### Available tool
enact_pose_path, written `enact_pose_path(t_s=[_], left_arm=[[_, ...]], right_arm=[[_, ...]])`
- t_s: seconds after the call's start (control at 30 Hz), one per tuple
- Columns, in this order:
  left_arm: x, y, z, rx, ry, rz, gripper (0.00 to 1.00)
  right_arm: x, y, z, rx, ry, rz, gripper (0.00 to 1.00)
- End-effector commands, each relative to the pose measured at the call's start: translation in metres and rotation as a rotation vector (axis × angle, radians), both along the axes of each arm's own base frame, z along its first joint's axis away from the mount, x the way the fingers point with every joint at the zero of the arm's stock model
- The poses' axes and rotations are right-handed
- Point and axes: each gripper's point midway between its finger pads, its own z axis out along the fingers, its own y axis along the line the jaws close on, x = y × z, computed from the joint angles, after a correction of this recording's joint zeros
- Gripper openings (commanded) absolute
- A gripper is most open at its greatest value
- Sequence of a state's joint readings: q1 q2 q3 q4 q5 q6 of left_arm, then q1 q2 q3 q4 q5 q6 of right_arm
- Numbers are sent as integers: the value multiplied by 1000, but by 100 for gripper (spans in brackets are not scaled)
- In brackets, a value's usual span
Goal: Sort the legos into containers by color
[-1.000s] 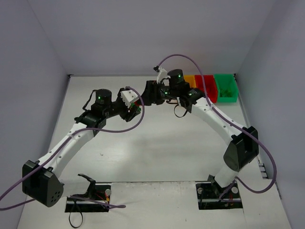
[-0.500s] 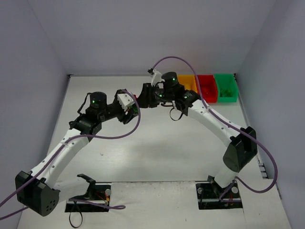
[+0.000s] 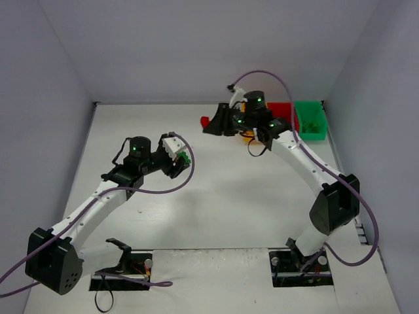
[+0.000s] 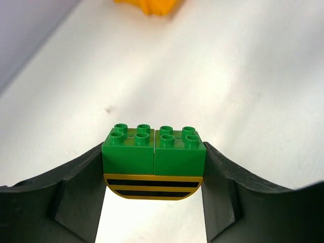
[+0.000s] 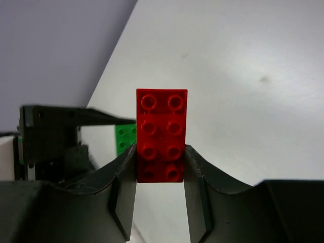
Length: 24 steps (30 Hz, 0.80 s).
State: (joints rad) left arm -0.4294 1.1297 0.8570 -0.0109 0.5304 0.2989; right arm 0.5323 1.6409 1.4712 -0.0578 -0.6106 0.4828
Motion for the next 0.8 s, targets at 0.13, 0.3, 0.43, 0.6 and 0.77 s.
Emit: enact_pose_path(t_s=[0.13, 0.3, 0.43, 0.6, 0.77], left_arm=[[9, -4, 7, -68, 8, 27, 0], [9, -4, 13, -65, 8, 27, 0], [6, -4, 16, -74, 17, 28, 0], [3, -3, 18, -80, 22, 37, 0], [2, -1, 22, -76, 13, 39, 0]], right_arm=[[103, -166, 17, -144, -185, -471, 0], [160, -275, -35, -338, -106, -848, 2], [199, -314, -85, -417, -26, -933, 6], [235, -344, -107, -429, 6, -1003, 23], [251, -349, -118, -422, 20, -992, 56]])
